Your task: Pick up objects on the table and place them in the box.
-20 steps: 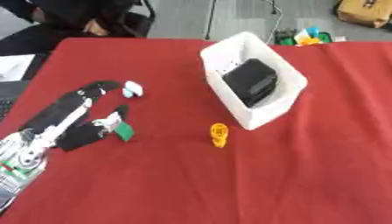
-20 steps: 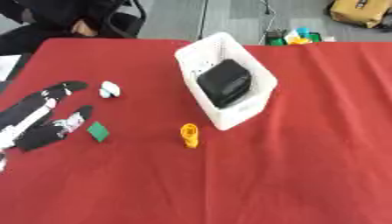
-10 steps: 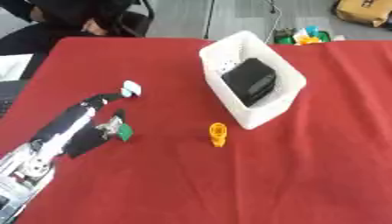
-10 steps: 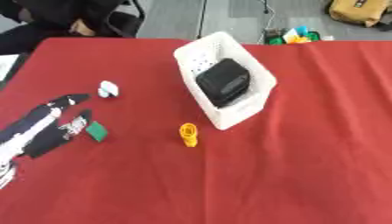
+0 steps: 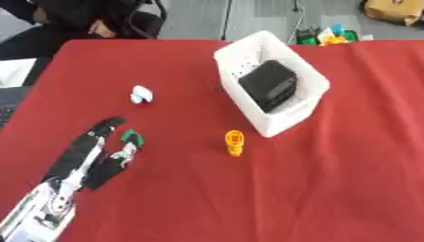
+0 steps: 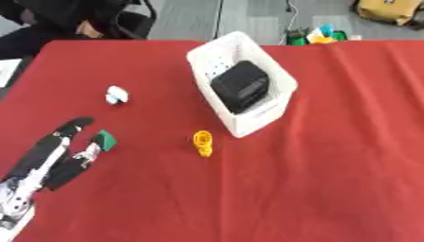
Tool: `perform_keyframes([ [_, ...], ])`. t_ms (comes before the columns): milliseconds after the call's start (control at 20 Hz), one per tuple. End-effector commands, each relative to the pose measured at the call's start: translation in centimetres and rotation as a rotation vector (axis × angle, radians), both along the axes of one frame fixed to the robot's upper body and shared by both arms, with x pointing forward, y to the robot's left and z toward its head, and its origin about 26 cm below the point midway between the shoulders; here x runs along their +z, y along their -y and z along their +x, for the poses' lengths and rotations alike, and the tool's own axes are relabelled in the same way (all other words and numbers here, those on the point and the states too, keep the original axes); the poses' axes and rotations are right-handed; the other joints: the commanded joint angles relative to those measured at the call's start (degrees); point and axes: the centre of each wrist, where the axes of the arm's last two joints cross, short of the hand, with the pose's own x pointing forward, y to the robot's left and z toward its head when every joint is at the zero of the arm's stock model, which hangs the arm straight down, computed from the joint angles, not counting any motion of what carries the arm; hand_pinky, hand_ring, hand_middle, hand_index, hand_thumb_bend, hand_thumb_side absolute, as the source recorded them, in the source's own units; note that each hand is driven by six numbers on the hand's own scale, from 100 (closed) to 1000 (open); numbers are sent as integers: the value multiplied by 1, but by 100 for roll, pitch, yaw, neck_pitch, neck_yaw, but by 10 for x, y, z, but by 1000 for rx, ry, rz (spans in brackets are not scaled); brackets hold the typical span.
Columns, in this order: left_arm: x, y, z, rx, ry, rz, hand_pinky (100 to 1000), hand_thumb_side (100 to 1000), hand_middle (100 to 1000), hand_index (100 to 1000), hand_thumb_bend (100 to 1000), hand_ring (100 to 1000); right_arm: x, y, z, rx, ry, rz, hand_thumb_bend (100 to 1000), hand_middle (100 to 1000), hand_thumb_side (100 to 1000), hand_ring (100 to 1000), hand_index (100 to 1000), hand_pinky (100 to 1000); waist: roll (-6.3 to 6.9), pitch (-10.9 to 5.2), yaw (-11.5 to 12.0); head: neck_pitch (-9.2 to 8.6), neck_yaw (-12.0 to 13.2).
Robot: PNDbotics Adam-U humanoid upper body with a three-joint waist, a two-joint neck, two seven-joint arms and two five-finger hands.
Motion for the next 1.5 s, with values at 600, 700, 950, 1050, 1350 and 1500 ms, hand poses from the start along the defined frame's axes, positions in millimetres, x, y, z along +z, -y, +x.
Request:
perform_keyframes([
  [600,7,-3,-2,87,87,-95,1000,1000,931,1000,335,982,7,-4,-2,37,13,-18,100,642,1000,762,732,740,-69,-82,34,-40,9],
  [700,6,-3,-2,67,76,-133,1000,1000,925,1000,304,980,6,-5,-2,41,10,-20,100,641,1000,762,730,741,-76,-79,32,-49,5],
  [950,4,-6,-2,-3,79,-201,1000,1000,935,1000,343,982,6,-6,-2,50,3,-22,100,640,1000,762,724,741,-81,-73,25,-59,15],
  [1050,3,-8,0,-36,75,-202,1000,1000,936,1000,350,987,5,-7,-2,56,-1,-23,100,639,1000,762,722,741,-79,-73,26,-73,23],
  [1350,-1,-15,7,-150,65,-259,1000,1000,907,1000,344,970,5,-9,-2,72,-10,-26,100,636,1000,761,721,742,-89,-68,2,-114,20],
  [1500,-1,-21,10,-163,76,-309,1000,1000,907,1000,308,968,4,-9,-2,77,-12,-26,100,634,1000,758,721,741,-103,-64,-4,-132,5],
])
